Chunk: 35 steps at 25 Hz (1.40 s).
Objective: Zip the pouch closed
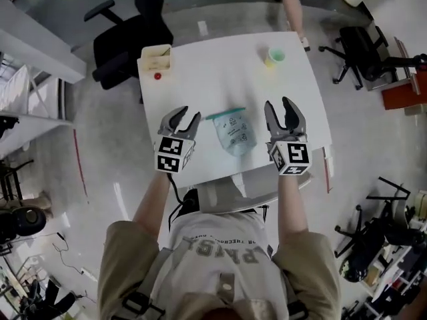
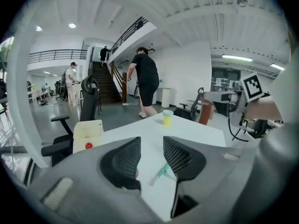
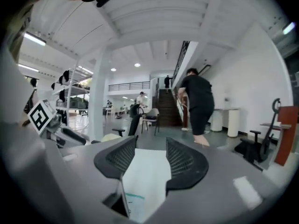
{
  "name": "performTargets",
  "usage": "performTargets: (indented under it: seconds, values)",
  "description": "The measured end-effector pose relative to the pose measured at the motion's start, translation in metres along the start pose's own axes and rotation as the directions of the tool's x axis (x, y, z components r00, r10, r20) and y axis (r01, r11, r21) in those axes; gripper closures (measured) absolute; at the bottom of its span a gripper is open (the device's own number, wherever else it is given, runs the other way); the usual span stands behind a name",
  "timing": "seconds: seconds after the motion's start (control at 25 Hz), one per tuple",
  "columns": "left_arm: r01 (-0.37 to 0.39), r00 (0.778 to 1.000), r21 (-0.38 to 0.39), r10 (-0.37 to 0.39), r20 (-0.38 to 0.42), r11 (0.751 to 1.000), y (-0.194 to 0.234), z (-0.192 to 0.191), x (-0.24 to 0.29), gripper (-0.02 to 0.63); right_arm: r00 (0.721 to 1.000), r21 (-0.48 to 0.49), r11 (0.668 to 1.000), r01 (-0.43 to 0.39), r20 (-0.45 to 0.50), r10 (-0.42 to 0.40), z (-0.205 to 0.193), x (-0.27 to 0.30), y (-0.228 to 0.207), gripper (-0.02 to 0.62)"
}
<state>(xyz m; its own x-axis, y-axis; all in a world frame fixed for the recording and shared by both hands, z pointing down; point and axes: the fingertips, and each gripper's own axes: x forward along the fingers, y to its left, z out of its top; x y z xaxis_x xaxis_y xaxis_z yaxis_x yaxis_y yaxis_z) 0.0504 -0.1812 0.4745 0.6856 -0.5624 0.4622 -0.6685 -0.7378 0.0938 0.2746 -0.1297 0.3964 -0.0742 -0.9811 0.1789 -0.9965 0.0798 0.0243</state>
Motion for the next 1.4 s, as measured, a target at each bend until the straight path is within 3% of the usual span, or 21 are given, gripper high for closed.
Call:
performTargets:
  seconds: [0.16,0.32,0.4,0.64,0.8,0.96,1.08,1.4]
  values:
    - [-0.064,0.994,-0.062,0.069,0.089,0.996,-0.008,0.019,-0.027,0.446,0.99,0.04,0.992,0.121,0.069,-0.123,0.02,-0.041,0.013,0.396]
    - [-0.08,0.978,-0.093,0.096,0.188,0.992,-0.02,0.031,-0.053,0.448,0.981,0.037,0.986,0.162,0.099,-0.165,0.029,-0.067,0.036,0.399]
    - [-0.076,0.969,-0.1,0.097,0.227,0.992,-0.024,0.035,-0.06,0.448,0.978,0.018,0.984,0.176,0.11,-0.177,0.029,-0.072,0.045,0.437]
    - [-0.131,0.938,-0.016,0.129,0.322,0.991,-0.032,0.057,-0.079,0.499,0.972,-0.029,0.979,0.201,0.131,-0.196,0.031,-0.083,0.058,0.517]
    - [-0.182,0.909,0.05,0.149,0.389,0.982,-0.033,0.074,-0.088,0.555,0.971,-0.046,0.978,0.206,0.13,-0.198,0.029,-0.086,0.063,0.532]
    - [-0.2,0.896,0.068,0.155,0.416,0.977,-0.032,0.077,-0.093,0.591,0.969,-0.135,0.966,0.221,0.138,-0.203,0.032,-0.088,0.072,0.592]
    - [-0.201,0.89,0.059,0.158,0.427,0.978,-0.032,0.078,-0.095,0.592,0.971,-0.179,0.959,0.221,0.135,-0.199,0.038,-0.087,0.079,0.592]
    - [-0.205,0.876,0.06,0.155,0.458,0.977,-0.03,0.089,-0.101,0.592,0.964,-0.187,0.956,0.227,0.184,-0.193,0.053,-0.09,0.087,0.592]
